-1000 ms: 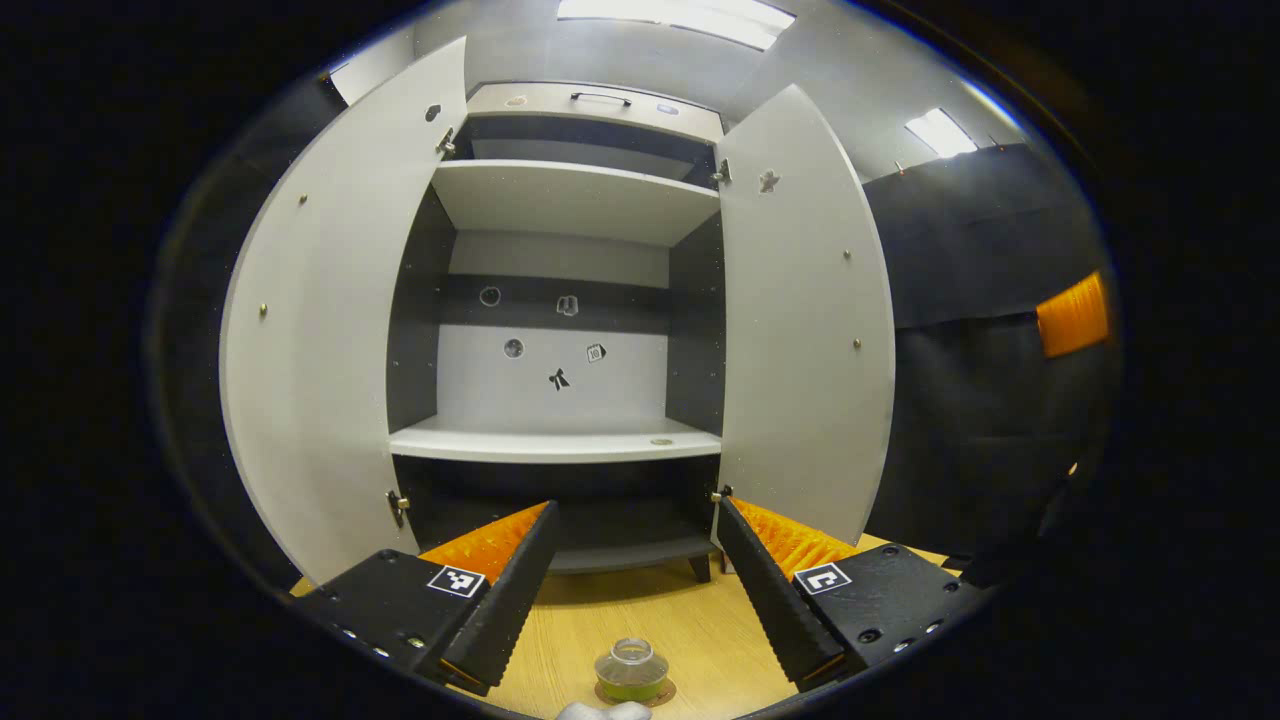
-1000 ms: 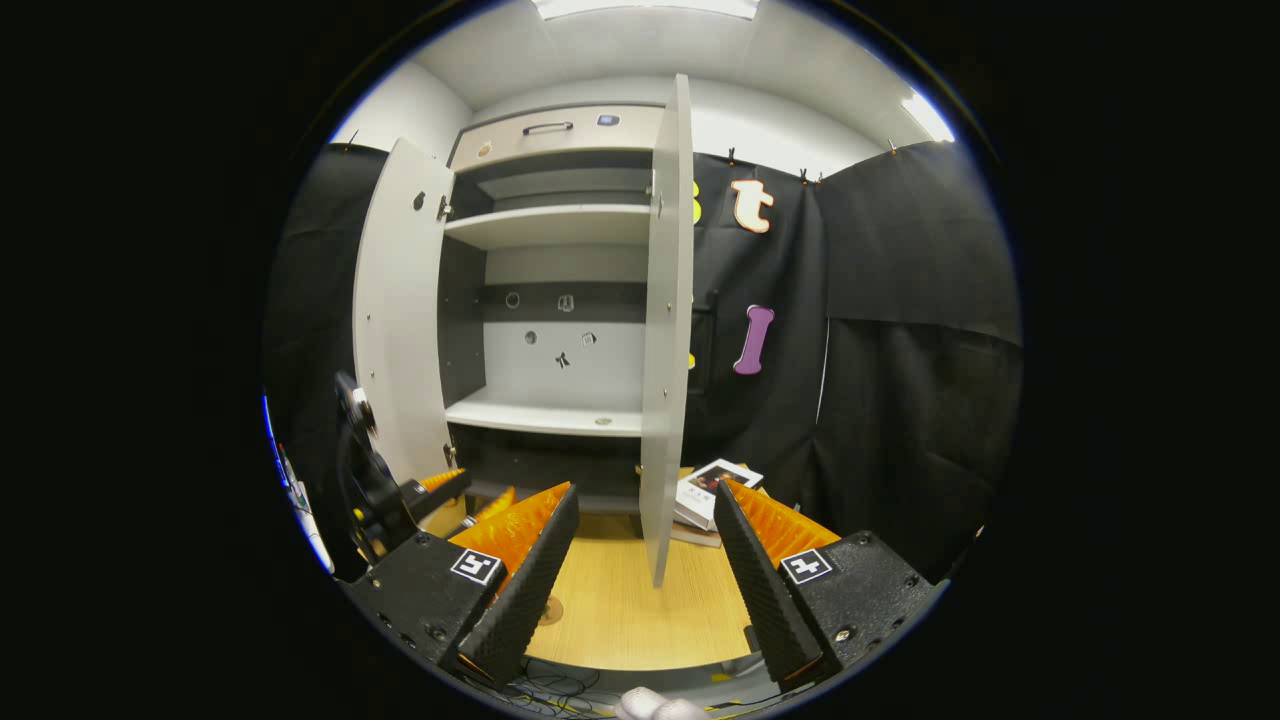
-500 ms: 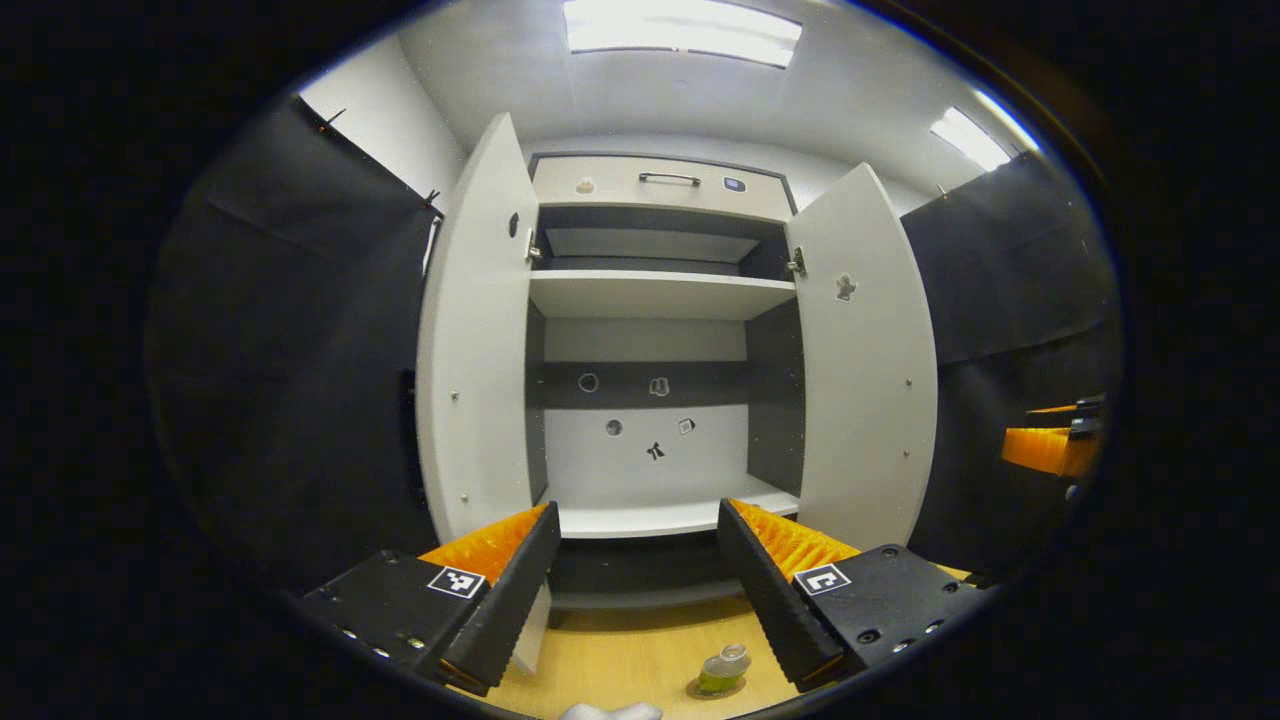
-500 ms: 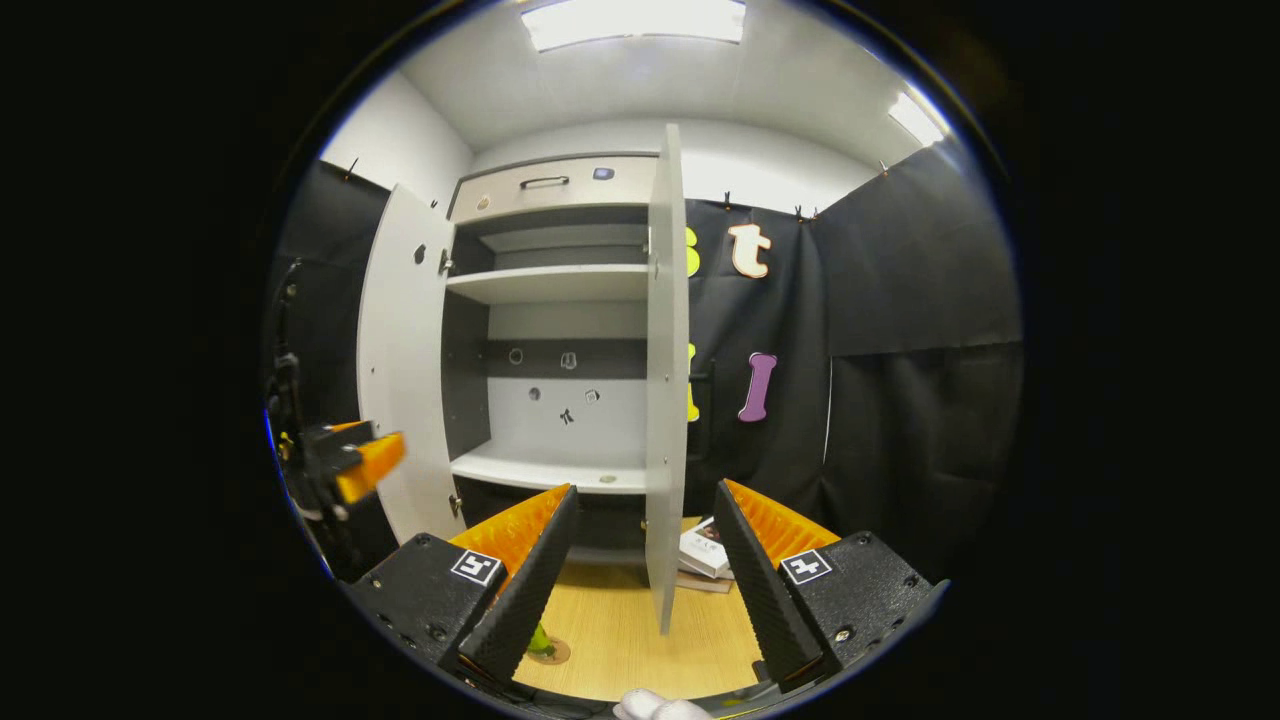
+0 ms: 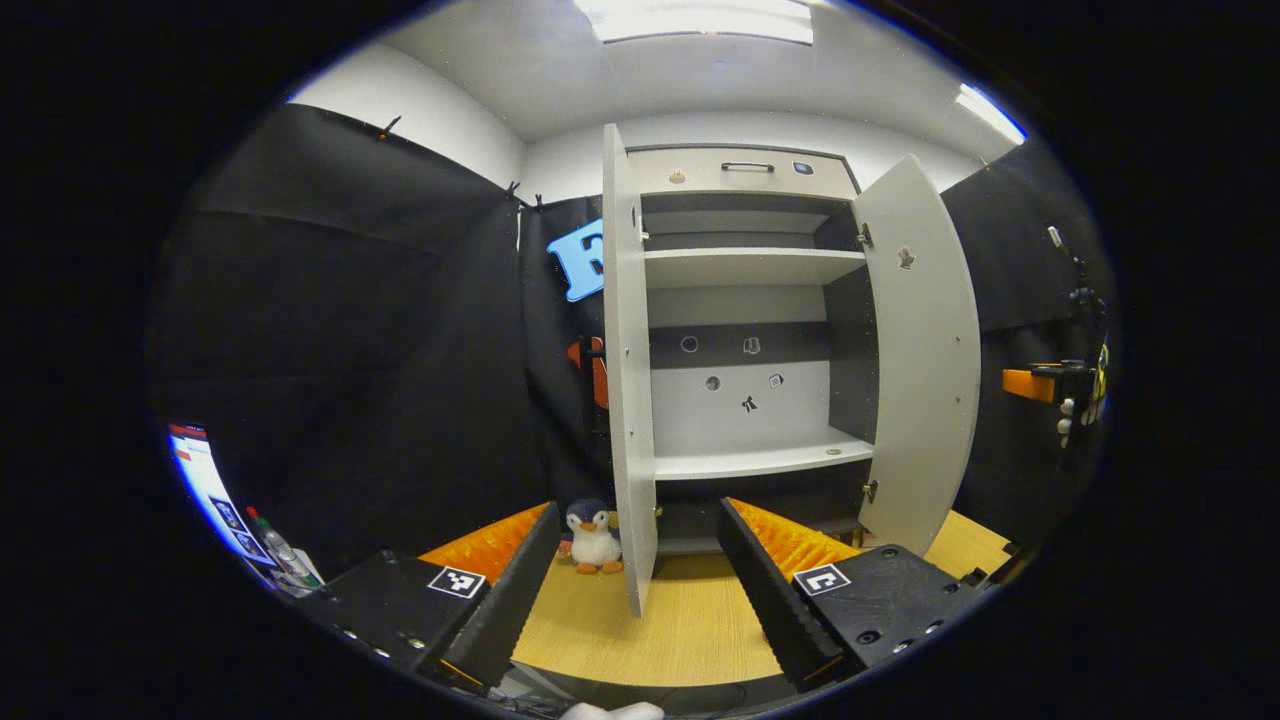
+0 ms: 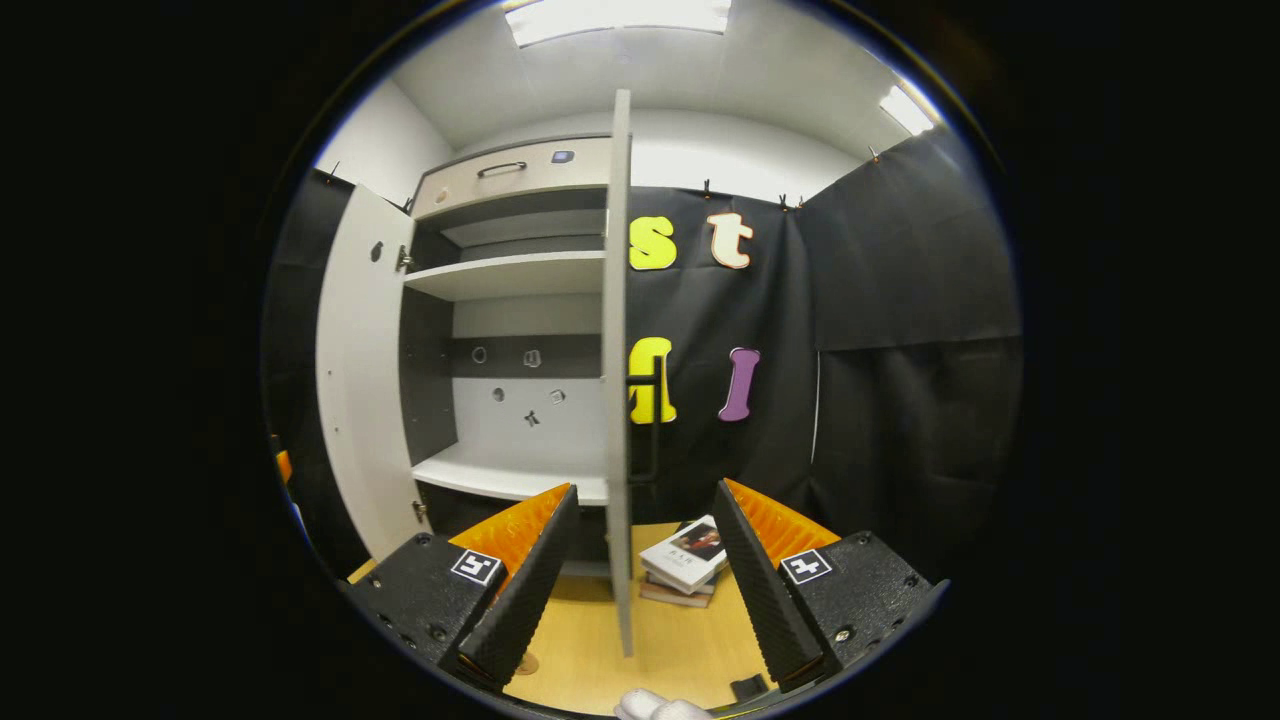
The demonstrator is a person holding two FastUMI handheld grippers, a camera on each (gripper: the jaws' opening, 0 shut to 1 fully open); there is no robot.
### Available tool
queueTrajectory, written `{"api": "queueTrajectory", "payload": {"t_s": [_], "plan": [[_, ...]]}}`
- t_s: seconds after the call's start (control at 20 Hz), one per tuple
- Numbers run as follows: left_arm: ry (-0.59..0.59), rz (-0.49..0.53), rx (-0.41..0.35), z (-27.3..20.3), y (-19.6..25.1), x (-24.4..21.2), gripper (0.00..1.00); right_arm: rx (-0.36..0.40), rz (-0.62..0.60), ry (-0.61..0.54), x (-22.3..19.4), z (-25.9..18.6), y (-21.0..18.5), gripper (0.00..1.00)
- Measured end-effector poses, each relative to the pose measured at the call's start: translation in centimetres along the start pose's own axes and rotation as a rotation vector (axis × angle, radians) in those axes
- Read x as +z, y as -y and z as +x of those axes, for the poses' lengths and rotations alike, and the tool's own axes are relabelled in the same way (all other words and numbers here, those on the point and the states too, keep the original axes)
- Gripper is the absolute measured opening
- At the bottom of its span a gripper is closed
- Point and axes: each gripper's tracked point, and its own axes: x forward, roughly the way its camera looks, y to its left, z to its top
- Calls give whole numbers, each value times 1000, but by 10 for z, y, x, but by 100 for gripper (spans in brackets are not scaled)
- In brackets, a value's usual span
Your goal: Grasp the bottle in the cabinet with the left hand and place it on the coaster, then close the right door with the right hand and the left door with the left hand.
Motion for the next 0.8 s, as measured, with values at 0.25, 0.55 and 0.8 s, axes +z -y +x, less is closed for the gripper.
{"api": "queueTrajectory", "payload": {"t_s": [0.25,0.55,0.8], "plan": [[28,-4,-2,0,22,17,96,6,-16,30,25,44,36,84],[31,0,8,4,60,28,96,91,21,18,34,92,43,83],[19,-5,53,7,84,28,96,251,-37,-10,36,103,31,81]]}}
